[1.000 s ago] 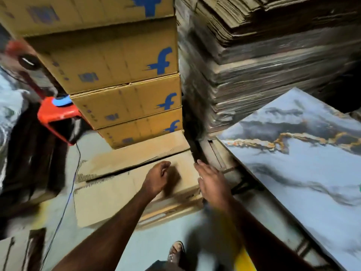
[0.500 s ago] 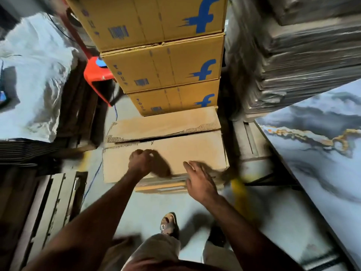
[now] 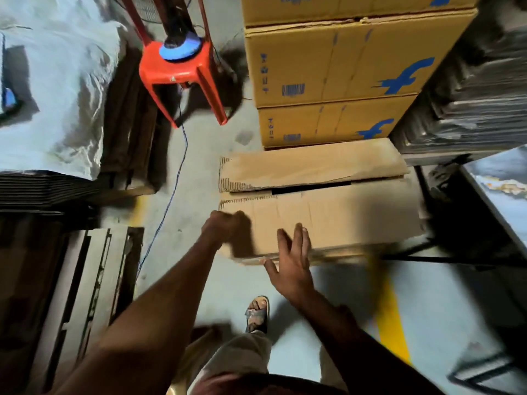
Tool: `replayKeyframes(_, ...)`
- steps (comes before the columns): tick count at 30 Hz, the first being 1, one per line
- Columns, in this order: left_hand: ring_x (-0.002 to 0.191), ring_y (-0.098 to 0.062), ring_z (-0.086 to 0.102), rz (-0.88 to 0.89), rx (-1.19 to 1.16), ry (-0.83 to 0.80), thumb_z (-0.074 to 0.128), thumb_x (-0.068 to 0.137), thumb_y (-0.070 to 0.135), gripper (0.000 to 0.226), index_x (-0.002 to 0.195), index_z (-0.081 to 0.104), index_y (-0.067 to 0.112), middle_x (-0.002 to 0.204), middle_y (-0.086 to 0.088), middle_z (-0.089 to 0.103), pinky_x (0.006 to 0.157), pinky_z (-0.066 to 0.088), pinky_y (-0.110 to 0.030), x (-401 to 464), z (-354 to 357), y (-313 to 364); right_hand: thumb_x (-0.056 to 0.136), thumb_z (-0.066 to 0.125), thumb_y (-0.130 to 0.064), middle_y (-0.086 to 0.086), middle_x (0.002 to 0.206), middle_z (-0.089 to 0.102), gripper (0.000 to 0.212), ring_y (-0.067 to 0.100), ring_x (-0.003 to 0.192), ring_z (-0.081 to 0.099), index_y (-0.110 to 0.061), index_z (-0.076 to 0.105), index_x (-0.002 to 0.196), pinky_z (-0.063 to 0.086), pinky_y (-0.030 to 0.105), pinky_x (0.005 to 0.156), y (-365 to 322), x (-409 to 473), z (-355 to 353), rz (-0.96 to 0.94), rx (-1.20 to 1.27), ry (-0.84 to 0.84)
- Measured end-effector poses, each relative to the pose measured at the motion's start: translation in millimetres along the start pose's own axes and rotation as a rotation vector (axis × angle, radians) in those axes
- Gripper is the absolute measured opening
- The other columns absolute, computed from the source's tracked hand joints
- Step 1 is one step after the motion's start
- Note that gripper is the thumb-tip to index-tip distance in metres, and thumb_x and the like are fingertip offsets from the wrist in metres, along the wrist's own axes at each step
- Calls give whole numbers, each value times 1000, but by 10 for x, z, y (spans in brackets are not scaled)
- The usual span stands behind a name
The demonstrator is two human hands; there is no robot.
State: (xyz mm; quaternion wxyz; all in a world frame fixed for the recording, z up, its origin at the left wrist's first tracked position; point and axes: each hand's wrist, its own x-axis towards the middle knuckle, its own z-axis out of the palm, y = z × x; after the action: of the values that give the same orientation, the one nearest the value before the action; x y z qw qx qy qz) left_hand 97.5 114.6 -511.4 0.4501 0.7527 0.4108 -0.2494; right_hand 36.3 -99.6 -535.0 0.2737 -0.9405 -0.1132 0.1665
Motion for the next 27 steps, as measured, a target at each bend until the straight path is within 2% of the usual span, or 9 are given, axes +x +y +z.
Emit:
replayKeyframes(2, 77, -22, 61, -96, -21, -203, 61, 78, 61, 62, 101, 61, 4, 90, -10, 63, 66, 54, -29, -140, 25, 53, 88, 44, -55, 25, 162, 5, 75, 40, 150, -1, -11, 38, 149, 19, 54, 117, -22, -25, 129, 116, 23, 113)
replayKeyframes(4, 76, -25, 62, -180, -32, -322, 37, 92, 71, 72, 93, 59, 3, 84, -13, 63, 64, 53, -28, -54, -63, 0, 88, 44, -56, 25, 162, 1, 76, 41, 150, -3, -13, 36, 150, 21, 58, 115, -35, -84, 225, 208, 54, 178)
replayKeyframes(8, 80, -28, 58, -142, -219, -246, 10, 101, 60, 74, 93, 58, 5, 88, -13, 62, 71, 43, -29, 437, -227, -88, 87, 47, -56, 26, 161, -10, 80, 42, 149, -9, -15, 31, 153, 15, 56, 116, -38, -170, 414, 296, 79, 273)
replayKeyframes(13, 74, -10, 44, 65, -409, -95, 32, 102, 34, 21, 95, 48, 24, 85, 4, 46, 69, 34, -28, 728, -241, 328, 90, 47, -45, 36, 157, -4, 77, 48, 147, -3, -7, 26, 153, 12, 58, 118, -293, -234, 633, 456, 150, 320)
replayKeyframes(17, 107, -21, 62, 202, -337, -173, 47, 101, 33, 45, 144, 41, 18, 120, -5, 61, 96, 49, -32, 1036, -168, 585, 91, 56, -30, 37, 156, -11, 79, 42, 148, -10, -9, 18, 156, 9, 48, 120, -512, -225, 724, 633, 334, 368)
replayKeyframes(19, 74, -17, 65, 267, -189, -140, 52, 99, 24, 37, 135, 49, 12, 93, -12, 64, 66, 54, -17, 1086, -161, 577, 94, 58, -25, 32, 157, -19, 84, 38, 149, -10, -17, 5, 158, 12, 35, 118, -612, -198, 736, 701, 513, 340)
replayKeyframes(21, 45, -4, 48, 317, -99, -101, 51, 97, 17, 32, 126, 53, 3, 70, -4, 52, 39, 37, -12, 1124, -161, 523, 94, 55, -19, 27, 157, -26, 88, 37, 149, -8, -23, -6, 157, 17, 27, 115, -719, -147, 747, 682, 676, 289)
replayKeyframes(24, 59, -7, 51, 337, -40, -112, 53, 96, 20, 38, 128, 50, -1, 85, -9, 57, 49, 41, -15, 1043, -196, 534, 91, 53, -19, 22, 157, -29, 91, 37, 150, -11, -24, -10, 156, 20, 43, 121, -839, -136, 704, 668, 783, 311)
replayKeyframes(27, 70, -8, 54, 361, -55, -113, 57, 95, 23, 41, 130, 47, 3, 99, -12, 63, 58, 44, -16, 787, -264, 657, 95, 57, -18, 24, 160, -11, 85, 33, 148, 5, -15, -1, 157, 8, 19, 114, -878, -239, 491, 625, 789, 445)
